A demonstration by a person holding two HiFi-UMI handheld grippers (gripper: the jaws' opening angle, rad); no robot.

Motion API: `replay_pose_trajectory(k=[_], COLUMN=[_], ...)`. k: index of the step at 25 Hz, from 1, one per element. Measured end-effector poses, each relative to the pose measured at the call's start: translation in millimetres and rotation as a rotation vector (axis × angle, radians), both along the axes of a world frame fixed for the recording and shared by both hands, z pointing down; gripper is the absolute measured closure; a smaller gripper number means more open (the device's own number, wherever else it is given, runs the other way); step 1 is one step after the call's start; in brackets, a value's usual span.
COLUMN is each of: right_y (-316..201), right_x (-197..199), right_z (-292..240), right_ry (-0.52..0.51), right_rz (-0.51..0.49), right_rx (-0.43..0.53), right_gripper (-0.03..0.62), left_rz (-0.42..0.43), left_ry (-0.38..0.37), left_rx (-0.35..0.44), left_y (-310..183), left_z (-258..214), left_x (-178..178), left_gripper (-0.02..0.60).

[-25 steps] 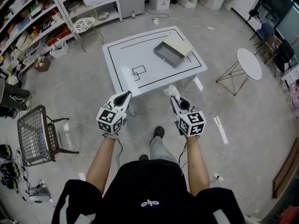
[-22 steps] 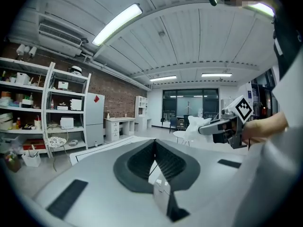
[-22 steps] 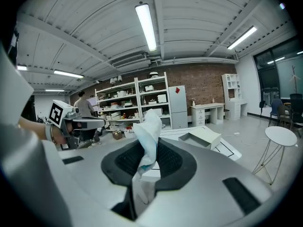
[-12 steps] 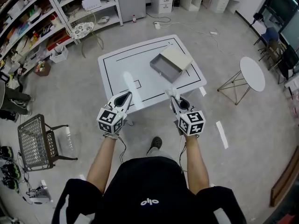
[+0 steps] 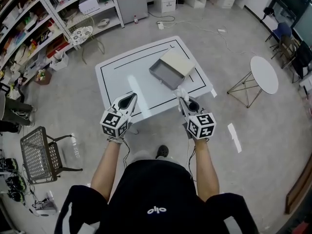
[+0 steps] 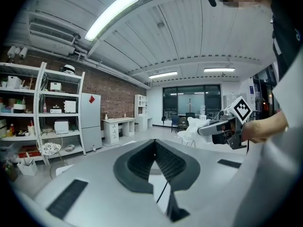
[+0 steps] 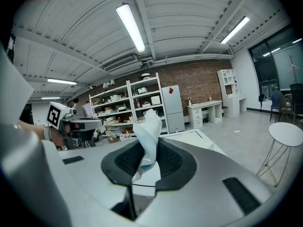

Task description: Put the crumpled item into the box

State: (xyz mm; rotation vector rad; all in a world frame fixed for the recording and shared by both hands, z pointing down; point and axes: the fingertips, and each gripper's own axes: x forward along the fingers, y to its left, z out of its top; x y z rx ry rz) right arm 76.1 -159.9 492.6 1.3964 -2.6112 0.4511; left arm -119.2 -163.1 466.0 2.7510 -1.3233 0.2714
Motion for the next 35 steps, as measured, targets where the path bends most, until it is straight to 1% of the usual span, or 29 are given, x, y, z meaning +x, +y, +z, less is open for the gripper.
replay_pose_trajectory(k=[9, 21, 35], right_y=[-23, -64, -129], right_x=[22, 51, 40], right_z=[3, 10, 22], right_ry=[0.001, 0.011, 0.027], right_rz=[0.0, 0.022, 0.01], right_rx=[0.001, -0.008, -0.049], right_gripper=[0.52, 0.521, 0.52], left_rz=[-0.004, 0.039, 0.027], left_ry=[0.005, 0.013, 0.011], left_rx=[0.001, -0.004, -0.029], left_y=[-25, -72, -132], left_z=[2, 7, 11], left_x=[20, 55, 43], left_gripper=[0.574, 0.574, 0.574])
